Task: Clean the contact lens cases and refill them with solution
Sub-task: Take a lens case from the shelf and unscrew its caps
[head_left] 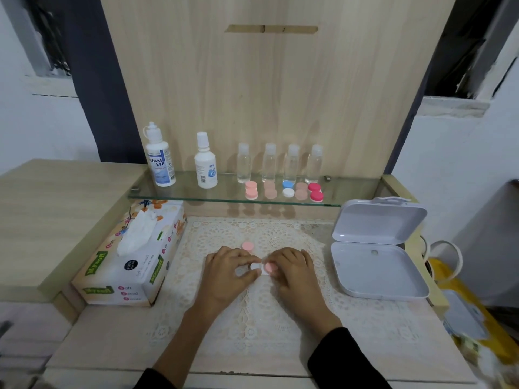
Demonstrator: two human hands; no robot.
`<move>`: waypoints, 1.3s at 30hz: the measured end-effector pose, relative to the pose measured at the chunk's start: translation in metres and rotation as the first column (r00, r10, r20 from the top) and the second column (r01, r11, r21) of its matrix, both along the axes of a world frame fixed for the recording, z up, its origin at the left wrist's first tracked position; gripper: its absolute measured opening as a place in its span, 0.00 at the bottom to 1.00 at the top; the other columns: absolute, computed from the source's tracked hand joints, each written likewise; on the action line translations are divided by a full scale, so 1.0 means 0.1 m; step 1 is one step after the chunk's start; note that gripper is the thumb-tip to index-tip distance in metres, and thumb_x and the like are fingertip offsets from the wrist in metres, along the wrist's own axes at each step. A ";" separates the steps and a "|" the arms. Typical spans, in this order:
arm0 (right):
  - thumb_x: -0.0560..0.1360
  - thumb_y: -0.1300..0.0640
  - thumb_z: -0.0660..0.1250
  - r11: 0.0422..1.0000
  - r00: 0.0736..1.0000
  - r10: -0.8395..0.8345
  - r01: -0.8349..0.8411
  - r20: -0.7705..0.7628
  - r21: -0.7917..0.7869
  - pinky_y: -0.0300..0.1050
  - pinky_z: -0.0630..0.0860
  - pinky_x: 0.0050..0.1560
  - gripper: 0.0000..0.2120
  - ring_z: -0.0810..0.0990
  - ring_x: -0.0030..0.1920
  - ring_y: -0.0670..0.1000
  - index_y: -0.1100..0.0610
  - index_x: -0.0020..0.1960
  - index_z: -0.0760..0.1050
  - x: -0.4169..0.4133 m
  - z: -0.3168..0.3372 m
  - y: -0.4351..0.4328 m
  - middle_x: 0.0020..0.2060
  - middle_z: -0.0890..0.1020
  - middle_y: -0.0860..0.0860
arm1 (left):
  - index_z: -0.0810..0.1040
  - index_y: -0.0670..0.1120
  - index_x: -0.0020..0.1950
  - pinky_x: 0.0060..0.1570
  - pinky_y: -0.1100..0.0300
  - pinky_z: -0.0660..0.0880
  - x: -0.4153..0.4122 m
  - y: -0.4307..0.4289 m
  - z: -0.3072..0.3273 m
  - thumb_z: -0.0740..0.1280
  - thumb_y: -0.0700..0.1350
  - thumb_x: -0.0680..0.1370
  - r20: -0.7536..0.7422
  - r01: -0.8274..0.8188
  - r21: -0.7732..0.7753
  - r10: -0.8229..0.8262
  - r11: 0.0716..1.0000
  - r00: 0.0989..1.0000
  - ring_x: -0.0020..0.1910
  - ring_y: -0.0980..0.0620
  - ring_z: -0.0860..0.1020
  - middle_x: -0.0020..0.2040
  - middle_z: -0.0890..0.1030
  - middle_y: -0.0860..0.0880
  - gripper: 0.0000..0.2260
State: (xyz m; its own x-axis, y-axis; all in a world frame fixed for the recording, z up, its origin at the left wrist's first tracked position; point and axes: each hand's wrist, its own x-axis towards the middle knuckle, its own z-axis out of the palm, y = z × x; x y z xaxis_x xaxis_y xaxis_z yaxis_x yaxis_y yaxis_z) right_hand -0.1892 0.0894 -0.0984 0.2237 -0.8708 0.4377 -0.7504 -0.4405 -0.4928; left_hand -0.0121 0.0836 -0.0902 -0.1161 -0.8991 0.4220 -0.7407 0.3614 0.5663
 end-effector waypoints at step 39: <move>0.74 0.52 0.67 0.985 0.956 -0.151 0.124 0.253 0.119 0.54 0.70 0.59 0.06 0.72 0.56 0.48 0.47 0.50 0.80 -0.03 0.14 -0.27 0.51 0.77 0.43 | 0.83 0.60 0.51 0.55 0.56 0.63 0.01 0.00 -0.02 0.59 0.67 0.68 -0.007 0.003 0.002 -0.003 1.000 1.000 0.52 0.61 0.73 0.47 0.79 0.66 0.20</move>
State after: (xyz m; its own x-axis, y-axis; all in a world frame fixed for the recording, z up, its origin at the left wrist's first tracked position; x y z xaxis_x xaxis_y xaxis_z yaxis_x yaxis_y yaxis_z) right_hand -0.1918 0.0621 -0.0846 -0.0114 -0.9278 0.3730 -0.6399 -0.2799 -0.7157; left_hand -0.0111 0.0839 -0.0918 -0.1158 -0.8995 0.4213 -0.7356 0.3626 0.5722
